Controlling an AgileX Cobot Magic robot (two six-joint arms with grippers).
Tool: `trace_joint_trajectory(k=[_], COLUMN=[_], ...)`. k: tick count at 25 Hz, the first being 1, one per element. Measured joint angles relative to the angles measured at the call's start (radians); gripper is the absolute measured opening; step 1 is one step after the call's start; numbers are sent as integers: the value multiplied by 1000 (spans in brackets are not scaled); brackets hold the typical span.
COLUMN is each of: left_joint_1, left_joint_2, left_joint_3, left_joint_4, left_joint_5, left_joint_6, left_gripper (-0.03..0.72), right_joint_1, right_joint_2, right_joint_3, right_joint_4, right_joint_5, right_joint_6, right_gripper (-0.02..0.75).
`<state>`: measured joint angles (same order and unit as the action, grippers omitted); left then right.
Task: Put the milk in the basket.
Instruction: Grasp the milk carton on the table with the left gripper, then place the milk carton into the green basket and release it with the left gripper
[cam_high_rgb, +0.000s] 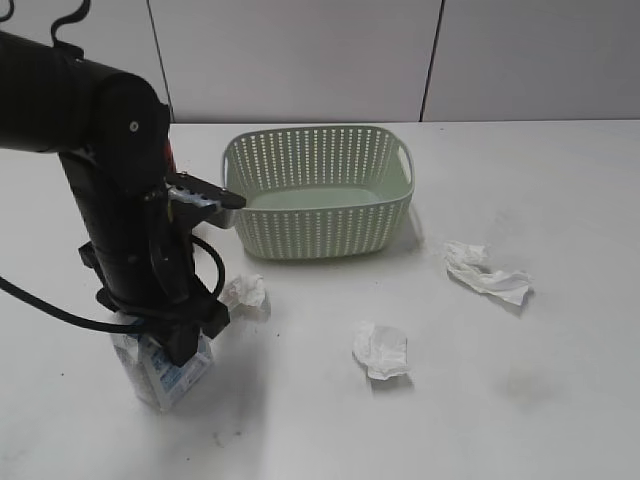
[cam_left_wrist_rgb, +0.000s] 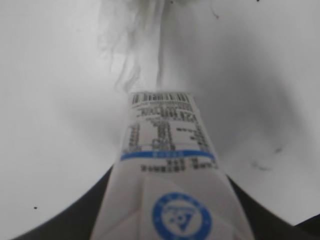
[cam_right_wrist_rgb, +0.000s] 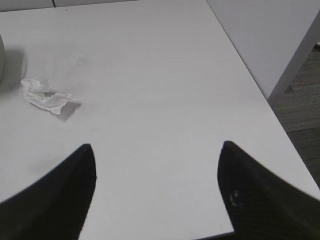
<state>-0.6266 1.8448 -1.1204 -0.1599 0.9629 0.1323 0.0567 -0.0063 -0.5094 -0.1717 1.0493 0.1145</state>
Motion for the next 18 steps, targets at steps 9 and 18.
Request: trace_joint_trajectory(k=[9,18], left_joint_1=[0,4], left_joint_2=[2,24], left_joint_3=[-318,-700], left_joint_4=[3,88], left_joint_5=[248,83], left_joint_6=[0,0], left_gripper=[325,325], right_joint_1=[0,0], right_joint_2=[0,0], right_joint_3=[0,0], right_joint_4=[0,0], right_joint_5=[0,0], right_joint_6=[0,0], right_gripper=[587,586])
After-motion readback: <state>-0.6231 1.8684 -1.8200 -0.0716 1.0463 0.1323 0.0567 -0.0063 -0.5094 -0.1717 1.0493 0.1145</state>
